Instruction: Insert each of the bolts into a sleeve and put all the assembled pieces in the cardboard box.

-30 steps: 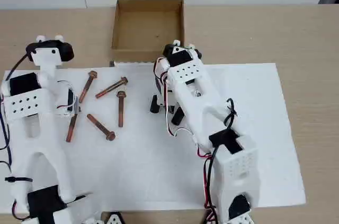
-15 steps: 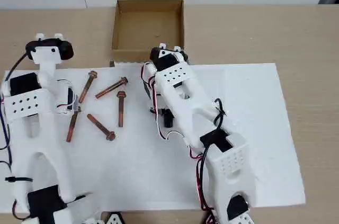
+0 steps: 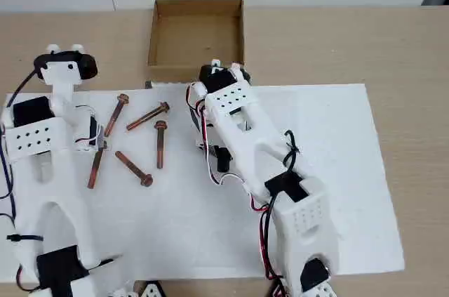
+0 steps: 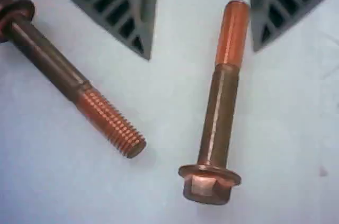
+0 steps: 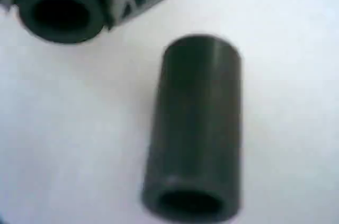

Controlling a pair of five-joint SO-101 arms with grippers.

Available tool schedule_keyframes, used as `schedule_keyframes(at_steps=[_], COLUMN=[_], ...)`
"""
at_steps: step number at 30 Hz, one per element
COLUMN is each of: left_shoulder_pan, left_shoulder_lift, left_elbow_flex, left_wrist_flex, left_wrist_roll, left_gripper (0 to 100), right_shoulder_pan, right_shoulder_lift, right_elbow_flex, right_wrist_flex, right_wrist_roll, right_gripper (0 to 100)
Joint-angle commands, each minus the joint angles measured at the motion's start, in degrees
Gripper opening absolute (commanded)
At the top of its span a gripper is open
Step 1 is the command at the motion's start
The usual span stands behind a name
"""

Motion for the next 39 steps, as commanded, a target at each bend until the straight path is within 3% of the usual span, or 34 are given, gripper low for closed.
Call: schedule_keyframes(at_steps=[1, 11, 21, 29, 39], left_shoulder_pan=[-0.09, 5.63, 19.25, 19.52, 19.52], left_shoulder_lift=[-0.88, -0.26, 3.34, 21.45, 35.69], left_elbow_flex=[-0.66, -12.35, -20.26, -35.65, -45.41], left_wrist_flex=[-0.09, 13.01, 13.54, 15.3, 15.3], left_wrist_roll=[0.09, -0.97, -5.27, -9.49, -14.86], left_gripper=[12, 12, 12, 12, 12], right_shoulder_pan=[-0.22, 6.2, 19.82, 25.19, 25.27], right_shoulder_lift=[-9.19, -27.12, -42.24, -53.05, -61.32], right_elbow_flex=[-2.73, -2.11, 15.65, 33.85, 46.95], right_wrist_flex=[0.84, 1.98, 1.45, -0.4, -3.65], right_wrist_roll=[1.23, 6.95, 9.93, 10.02, 10.02], right_gripper=[0.3, 0.3, 0.3, 0.3, 0.3])
